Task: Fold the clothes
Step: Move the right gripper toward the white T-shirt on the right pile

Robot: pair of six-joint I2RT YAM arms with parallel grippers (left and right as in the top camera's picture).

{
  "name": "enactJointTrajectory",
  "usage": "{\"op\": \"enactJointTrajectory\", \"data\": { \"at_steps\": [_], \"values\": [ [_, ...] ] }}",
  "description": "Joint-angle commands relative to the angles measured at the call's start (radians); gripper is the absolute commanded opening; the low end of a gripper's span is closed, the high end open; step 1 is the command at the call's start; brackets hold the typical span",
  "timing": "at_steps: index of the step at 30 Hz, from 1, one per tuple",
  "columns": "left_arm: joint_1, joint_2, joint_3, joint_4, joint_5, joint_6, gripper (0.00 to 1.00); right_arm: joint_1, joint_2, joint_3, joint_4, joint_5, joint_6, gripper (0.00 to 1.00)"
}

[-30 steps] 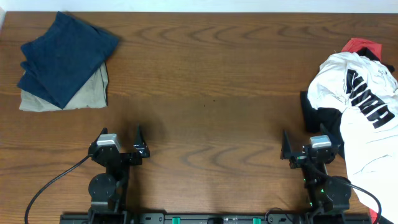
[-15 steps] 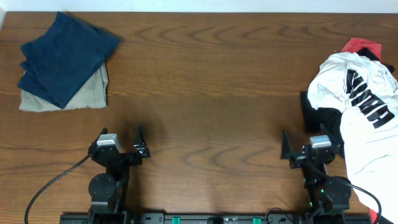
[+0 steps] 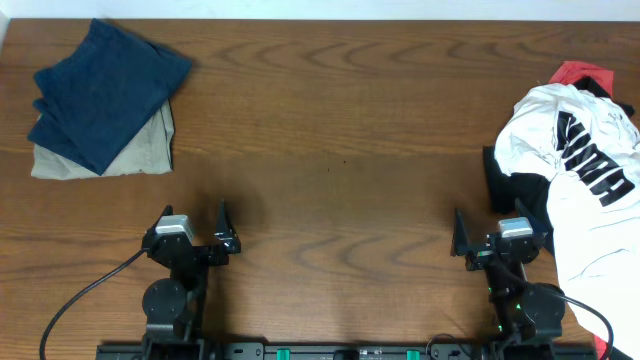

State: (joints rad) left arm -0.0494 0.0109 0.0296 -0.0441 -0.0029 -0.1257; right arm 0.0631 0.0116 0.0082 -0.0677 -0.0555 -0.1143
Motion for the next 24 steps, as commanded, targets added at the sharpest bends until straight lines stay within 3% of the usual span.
{"op": "enactJointTrajectory", "data": {
  "at_steps": [1, 24],
  "values": [
    [0.003, -0.007, -0.026, -0.028, -0.006, 0.017, 0.98, 0.007, -0.006, -0.003, -0.003, 0.002, -0.011, 0.99],
    [0.003, -0.006, -0.026, -0.026, -0.005, -0.007, 0.98, 0.007, -0.006, -0.003, 0.012, -0.004, -0.011, 0.99]
  ]
}}
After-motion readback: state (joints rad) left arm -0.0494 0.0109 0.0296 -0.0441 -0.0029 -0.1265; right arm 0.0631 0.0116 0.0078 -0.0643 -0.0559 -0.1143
